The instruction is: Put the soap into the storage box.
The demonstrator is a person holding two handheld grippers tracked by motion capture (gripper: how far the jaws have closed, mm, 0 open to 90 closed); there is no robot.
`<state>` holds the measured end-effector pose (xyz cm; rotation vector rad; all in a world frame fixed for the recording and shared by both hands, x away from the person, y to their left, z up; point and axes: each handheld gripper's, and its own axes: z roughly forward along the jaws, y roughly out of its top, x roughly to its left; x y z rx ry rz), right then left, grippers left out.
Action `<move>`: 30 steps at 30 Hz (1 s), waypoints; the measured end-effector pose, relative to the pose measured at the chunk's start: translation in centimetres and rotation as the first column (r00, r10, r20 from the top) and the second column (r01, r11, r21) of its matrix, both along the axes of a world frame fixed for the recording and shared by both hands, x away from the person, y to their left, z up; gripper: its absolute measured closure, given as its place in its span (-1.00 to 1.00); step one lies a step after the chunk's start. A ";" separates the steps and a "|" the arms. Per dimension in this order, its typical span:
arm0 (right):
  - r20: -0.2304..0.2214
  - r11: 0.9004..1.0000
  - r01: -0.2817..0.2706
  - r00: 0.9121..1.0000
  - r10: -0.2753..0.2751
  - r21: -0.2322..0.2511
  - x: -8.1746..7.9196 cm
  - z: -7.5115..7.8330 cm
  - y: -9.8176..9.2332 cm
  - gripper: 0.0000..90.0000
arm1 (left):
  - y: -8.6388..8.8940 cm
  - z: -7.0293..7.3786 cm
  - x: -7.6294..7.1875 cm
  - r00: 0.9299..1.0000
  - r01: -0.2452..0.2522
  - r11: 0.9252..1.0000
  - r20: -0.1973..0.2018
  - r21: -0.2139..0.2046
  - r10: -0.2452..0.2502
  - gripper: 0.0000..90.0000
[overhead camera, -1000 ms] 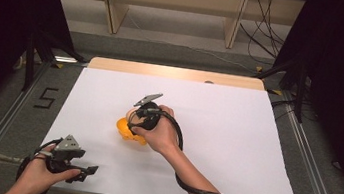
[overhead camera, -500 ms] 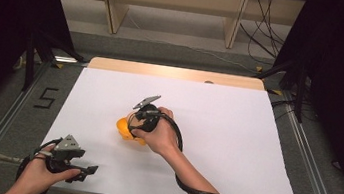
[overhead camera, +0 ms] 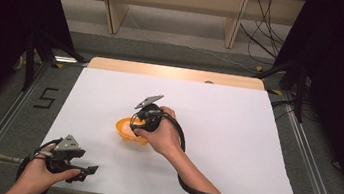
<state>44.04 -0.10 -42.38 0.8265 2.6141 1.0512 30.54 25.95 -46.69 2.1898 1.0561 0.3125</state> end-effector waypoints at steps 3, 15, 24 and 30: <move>0.014 1.000 0.003 1.000 -0.003 0.017 -0.3 0.4 -0.7 0.16 | 0.0 0.0 0.0 1.000 -0.008 1.000 -0.001 -0.005 0.008 -0.48; 0.001 0.999 0.042 0.999 -0.042 0.032 -2.2 1.0 -4.3 0.59 | -0.3 0.0 -0.1 1.000 -0.024 1.000 0.006 -0.019 0.024 -0.48; -0.017 0.998 0.058 0.998 -0.058 0.016 -3.2 1.0 -7.3 0.57 | -0.2 0.0 0.0 1.000 -0.017 1.000 0.015 -0.016 0.017 -0.48; -0.036 0.996 0.093 0.995 -0.092 0.011 -4.0 0.3 -9.3 0.56 | -0.3 0.0 -0.1 1.000 -0.029 0.999 0.011 -0.023 0.029 -0.48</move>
